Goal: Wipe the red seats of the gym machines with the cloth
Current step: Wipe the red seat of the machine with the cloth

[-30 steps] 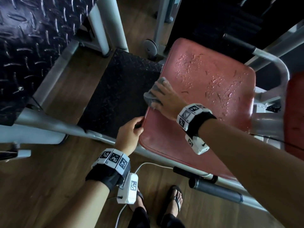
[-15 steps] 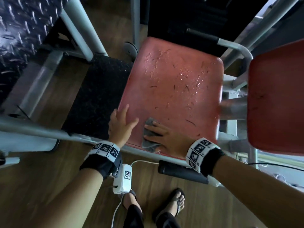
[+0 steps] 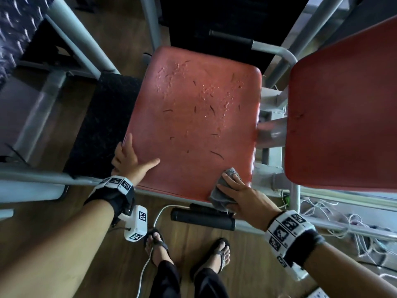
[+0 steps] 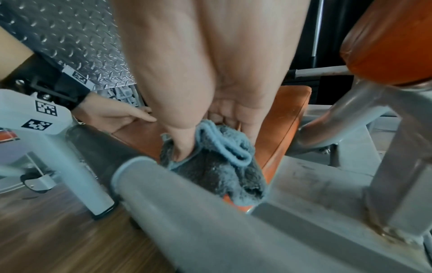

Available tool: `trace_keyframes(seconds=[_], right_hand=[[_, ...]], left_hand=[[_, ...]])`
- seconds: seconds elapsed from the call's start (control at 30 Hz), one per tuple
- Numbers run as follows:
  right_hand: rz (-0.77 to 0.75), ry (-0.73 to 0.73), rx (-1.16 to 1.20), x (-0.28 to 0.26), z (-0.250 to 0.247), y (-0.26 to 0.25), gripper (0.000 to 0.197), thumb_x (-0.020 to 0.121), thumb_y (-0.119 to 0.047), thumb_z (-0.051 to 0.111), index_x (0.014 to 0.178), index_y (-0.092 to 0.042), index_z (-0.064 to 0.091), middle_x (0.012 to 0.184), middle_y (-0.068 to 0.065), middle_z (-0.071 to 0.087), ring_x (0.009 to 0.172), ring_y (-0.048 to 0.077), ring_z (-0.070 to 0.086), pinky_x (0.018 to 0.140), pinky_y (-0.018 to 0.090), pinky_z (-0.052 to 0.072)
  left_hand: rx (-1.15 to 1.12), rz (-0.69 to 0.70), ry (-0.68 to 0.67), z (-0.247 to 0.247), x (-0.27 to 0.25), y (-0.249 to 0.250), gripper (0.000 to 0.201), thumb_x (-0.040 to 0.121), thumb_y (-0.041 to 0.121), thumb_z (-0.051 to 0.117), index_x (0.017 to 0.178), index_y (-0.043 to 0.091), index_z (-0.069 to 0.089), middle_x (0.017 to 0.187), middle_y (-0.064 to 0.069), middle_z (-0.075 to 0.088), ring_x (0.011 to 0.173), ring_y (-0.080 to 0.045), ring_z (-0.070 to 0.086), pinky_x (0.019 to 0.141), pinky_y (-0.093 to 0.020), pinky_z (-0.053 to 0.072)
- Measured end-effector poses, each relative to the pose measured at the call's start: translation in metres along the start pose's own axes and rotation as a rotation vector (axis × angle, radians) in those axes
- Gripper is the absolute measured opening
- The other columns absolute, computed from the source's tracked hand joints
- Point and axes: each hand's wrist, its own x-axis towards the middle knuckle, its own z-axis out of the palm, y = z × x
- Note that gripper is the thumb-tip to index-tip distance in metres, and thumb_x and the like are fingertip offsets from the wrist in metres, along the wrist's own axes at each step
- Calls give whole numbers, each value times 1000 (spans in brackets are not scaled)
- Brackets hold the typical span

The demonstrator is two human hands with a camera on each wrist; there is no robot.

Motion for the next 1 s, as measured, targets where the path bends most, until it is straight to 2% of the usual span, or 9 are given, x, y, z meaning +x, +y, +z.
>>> trace_keyframes(seconds=[0.13, 0.23, 0.3, 0.37, 0.5, 0.6, 0.73, 0.87, 1.0], right_hand=[[21, 37, 9, 13, -9, 4, 67, 97, -30, 52, 154, -19, 18, 162, 1, 2, 148, 25, 9, 112, 40, 35], [-88, 97, -70, 6, -9, 2, 68, 75, -20, 79, 136, -5, 52, 145, 10, 45, 134, 32, 43, 97, 39, 50], [-126, 127, -100, -9, 0, 3, 68, 65, -18, 86, 127, -6, 60, 136, 9, 54, 127, 31, 51, 92, 37, 52], [-160, 118, -69, -17, 8, 6, 70, 73, -17, 81, 137, -8, 52, 147, 8, 43, 136, 30, 41, 100, 37, 48], [-64, 86, 65, -7, 11, 19, 62, 101, -28, 45, 154, -22, 13, 162, -6, -5, 149, 19, -1, 107, 36, 42], [14, 50, 57, 8, 11, 25, 61, 101, -27, 41, 154, -17, 12, 162, 1, -3, 149, 28, -1, 112, 41, 36], [-131, -51, -146, 7, 7, 18, 44, 88, -26, 57, 129, -9, 60, 146, 16, 42, 139, 42, 31, 107, 54, 38], [42, -14, 120, -5, 7, 3, 63, 98, -22, 45, 154, -16, 17, 162, 7, 1, 149, 30, 2, 120, 47, 15], [112, 15, 162, 5, 4, 10, 68, 100, -27, 45, 155, -15, 5, 161, 6, -11, 148, 29, -5, 121, 43, 15]], left_hand=[[1, -4, 1, 0, 2, -2, 115, 68, 60, 78, 147, 51, -6, 160, 0, -4, 143, -38, 11, 111, -63, 17], [-15, -2, 8, 0, 1, -3, 115, 67, 60, 78, 145, 54, -5, 159, 3, -2, 142, -37, 13, 112, -61, 19], [-19, -3, 16, 0, 1, -2, 115, 66, 60, 79, 145, 54, -5, 159, 4, -1, 141, -37, 14, 112, -59, 20], [-20, -8, 16, 1, 1, -2, 115, 66, 59, 79, 146, 53, -4, 159, 2, -1, 141, -37, 14, 113, -58, 20], [-10, -7, 19, 2, 1, -2, 115, 66, 61, 78, 145, 54, -5, 159, 1, -1, 142, -36, 14, 112, -60, 21], [-38, 7, 18, 2, 2, -3, 114, 66, 60, 79, 145, 54, -4, 159, 2, -1, 142, -36, 13, 112, -61, 20], [-27, 6, 24, 3, 1, -3, 114, 67, 60, 78, 145, 54, -4, 159, 1, -1, 142, -37, 12, 112, -61, 18], [-24, 3, 28, 2, 1, -3, 114, 66, 60, 79, 145, 54, -4, 159, 1, 0, 142, -38, 14, 112, -62, 19], [-27, 3, 26, 2, 0, -2, 115, 67, 59, 79, 146, 54, -4, 159, 1, 0, 142, -37, 13, 112, -62, 18]])
